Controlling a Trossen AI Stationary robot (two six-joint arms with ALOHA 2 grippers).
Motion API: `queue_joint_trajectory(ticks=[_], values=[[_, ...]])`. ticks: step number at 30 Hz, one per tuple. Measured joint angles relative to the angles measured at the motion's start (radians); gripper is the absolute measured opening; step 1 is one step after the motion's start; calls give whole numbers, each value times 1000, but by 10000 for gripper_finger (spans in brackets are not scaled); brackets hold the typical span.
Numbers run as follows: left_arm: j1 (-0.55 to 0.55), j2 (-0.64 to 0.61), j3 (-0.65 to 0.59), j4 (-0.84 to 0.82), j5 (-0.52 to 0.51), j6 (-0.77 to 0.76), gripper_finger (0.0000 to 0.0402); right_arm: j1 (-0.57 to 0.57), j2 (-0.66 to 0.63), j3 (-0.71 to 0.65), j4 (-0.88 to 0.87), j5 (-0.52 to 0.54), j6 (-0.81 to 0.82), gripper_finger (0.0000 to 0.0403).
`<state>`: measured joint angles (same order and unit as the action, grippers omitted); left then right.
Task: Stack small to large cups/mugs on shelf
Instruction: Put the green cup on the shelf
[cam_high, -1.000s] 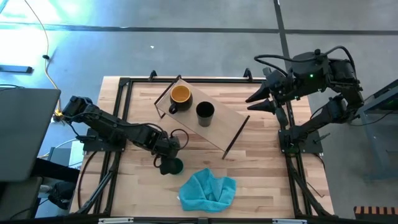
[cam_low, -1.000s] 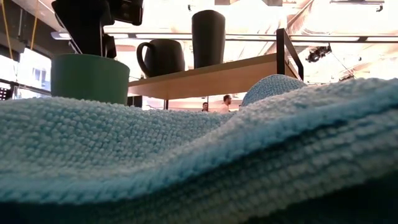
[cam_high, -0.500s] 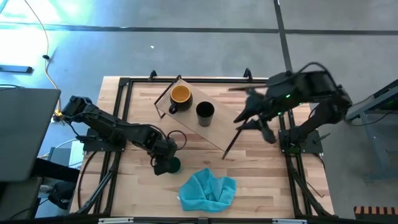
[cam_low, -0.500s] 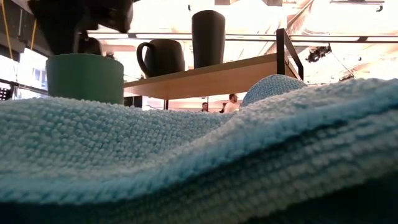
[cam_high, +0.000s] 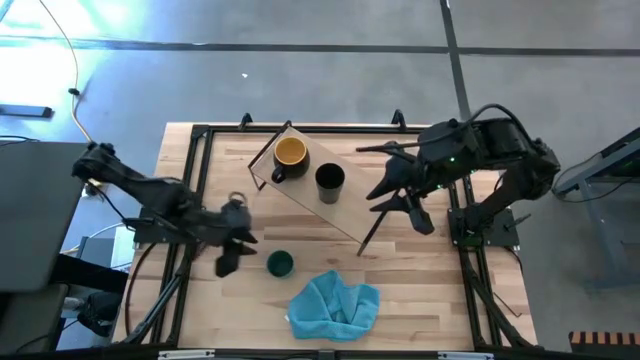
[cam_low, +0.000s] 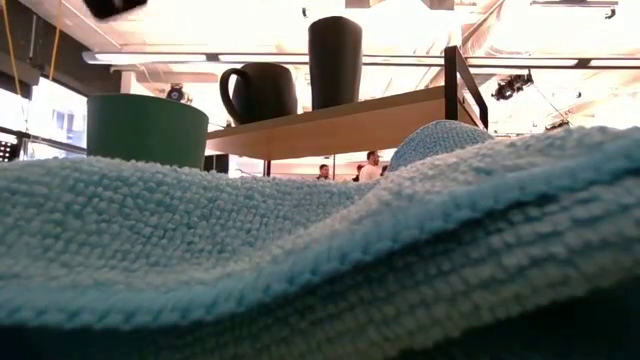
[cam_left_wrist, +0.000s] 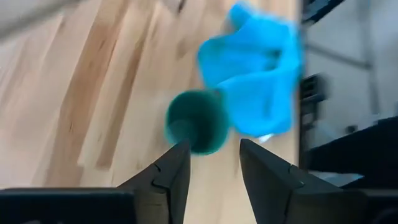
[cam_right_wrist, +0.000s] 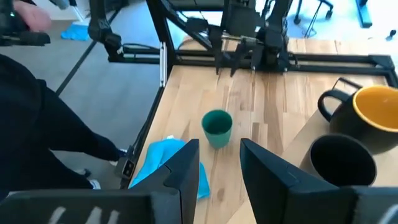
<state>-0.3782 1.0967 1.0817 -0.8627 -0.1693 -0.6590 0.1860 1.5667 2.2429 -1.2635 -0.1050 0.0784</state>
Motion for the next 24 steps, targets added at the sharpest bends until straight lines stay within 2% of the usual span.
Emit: queue_joint_trajectory(ticks=[3, 8, 14, 20, 24], values=[[-54, -87, -1, 61, -41, 72, 124, 0, -1, 0, 24, 9, -8, 108], [-166, -218, -24, 216, -199, 212, 124, 10, -1, 0, 56, 35, -14, 108], [-274, -388, -142, 389, -356, 316, 124, 13, 0, 0, 64, 50, -8, 108], [-311, -561, -326, 768, -369, 445, 124, 13, 0, 0, 84, 77, -8, 108], [-309, -644, -360, 830, -369, 446, 124, 11, 0, 0, 105, 77, -8, 108]])
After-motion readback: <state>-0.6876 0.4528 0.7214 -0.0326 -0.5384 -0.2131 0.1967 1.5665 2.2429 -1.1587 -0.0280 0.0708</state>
